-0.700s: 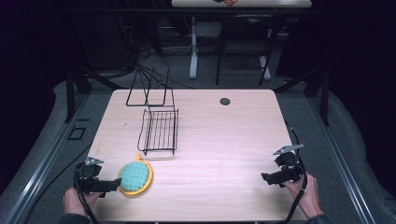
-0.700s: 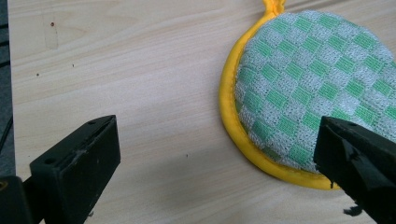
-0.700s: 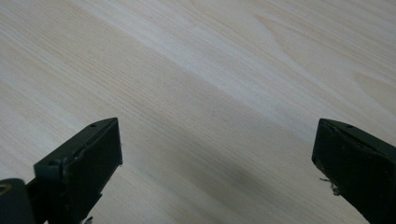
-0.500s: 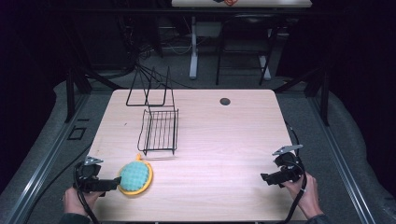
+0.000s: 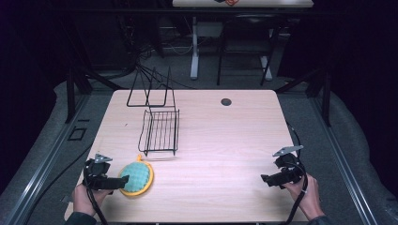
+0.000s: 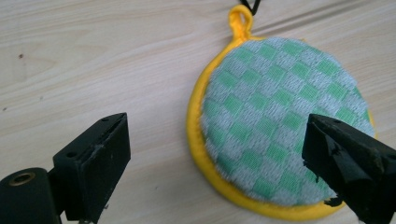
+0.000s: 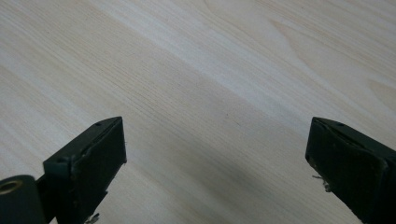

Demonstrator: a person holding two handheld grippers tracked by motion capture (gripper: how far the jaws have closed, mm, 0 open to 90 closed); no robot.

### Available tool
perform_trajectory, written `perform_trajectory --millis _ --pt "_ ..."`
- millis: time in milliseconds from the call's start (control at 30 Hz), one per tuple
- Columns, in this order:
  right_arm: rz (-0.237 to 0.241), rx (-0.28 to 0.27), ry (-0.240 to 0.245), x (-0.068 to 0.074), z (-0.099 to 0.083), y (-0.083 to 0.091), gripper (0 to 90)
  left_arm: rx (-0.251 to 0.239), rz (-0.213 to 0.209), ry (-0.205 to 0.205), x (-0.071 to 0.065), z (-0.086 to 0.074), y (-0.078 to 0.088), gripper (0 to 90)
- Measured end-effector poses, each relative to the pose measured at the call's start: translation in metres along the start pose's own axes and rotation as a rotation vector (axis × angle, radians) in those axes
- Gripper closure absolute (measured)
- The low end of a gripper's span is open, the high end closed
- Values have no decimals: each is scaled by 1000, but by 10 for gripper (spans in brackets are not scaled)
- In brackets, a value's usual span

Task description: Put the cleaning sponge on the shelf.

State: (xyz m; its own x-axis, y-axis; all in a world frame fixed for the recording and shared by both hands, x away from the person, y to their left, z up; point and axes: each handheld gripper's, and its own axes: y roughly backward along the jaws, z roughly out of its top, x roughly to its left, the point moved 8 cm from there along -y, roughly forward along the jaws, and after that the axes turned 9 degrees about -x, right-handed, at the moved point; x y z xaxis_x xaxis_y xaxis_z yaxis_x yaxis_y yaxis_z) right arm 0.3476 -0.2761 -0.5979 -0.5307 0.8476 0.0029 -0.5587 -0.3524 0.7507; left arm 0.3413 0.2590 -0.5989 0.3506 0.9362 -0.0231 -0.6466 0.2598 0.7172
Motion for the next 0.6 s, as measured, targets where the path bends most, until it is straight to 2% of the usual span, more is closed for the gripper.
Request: perform_trajectory --millis 67,333,567,600 --pt "0 3 -3 1 0 0 49 7 -10 -10 -4 4 -4 88" --pt "5 -4 0 1 1 -1 56 8 -38 8 -10 14 -17 154" --pt "10 3 0 2 0 -2 61 22 -38 -11 -8 16 -24 287" --pt "9 4 -3 2 0 -2 63 27 -40 -3 -9 16 -25 307"
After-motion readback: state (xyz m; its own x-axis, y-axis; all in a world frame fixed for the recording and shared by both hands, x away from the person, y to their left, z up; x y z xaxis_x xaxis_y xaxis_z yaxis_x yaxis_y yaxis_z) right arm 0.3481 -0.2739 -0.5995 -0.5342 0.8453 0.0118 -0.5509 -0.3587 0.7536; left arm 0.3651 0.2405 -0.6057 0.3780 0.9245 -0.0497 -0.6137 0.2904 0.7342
